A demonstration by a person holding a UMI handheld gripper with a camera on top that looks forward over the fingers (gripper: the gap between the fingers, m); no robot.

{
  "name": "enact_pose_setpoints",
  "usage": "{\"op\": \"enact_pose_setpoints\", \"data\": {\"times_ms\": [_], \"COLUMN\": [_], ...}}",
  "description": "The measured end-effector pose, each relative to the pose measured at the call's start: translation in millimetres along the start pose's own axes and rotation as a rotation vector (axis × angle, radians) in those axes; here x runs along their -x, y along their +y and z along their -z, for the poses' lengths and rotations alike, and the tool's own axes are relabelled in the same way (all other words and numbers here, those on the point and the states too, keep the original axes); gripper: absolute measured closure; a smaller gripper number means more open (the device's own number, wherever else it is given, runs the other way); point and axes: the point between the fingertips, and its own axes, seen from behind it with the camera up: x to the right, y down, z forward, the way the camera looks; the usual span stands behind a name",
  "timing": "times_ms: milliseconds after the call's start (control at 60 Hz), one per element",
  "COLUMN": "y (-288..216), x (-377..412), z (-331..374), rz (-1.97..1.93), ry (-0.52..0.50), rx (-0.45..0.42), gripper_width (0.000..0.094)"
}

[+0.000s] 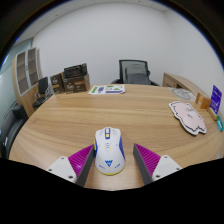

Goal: Arrange mouse

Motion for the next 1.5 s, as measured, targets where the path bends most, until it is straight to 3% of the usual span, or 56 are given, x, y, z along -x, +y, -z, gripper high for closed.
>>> {"op": "enact_pose_setpoints", "data": {"times_ms": [67, 150, 250, 450, 500, 650, 767, 883, 1117, 1283, 1333, 1400, 1500], "y": [-5.7, -11.3, -10.5, -10.2, -14.5, -86.6, -143.2, -166.0, -132.3, -92.9, -94.3, -94.5, -95.1], "x": [-8.2, -14.5, -15.5, -14.0, -13.2, -39.4, -109.1, -194.7, -312.9, -336.0, -335.9, -335.8, -335.9], "z": [-9.4, -18.5, -19.6, -16.6, -10.4, 19.0, 26.9, 7.5, -66.2, -96.5, -99.4, -100.2, -102.0], "rz": [-0.003, -0.013, -0.034, -0.099, -0.106, -0.106, -0.052, -0.018, -0.071, -0.145, -0.152, -0.165, -0.13], "ry": [0.027, 0.067, 0.091, 0.109, 0.109, 0.13, 0.179, 0.225, 0.213, 0.165, 0.146, 0.136, 0.13], "rx": [0.003, 0.007, 0.006, 0.1, 0.111, 0.0, -0.065, -0.063, 0.054, 0.153, 0.128, 0.13, 0.145], "gripper_width": [0.0211, 0.0387, 0.0448, 0.059, 0.0588, 0.0588, 0.0588, 0.059, 0.0591, 0.0579, 0.0574, 0.0545, 0.0423]}}
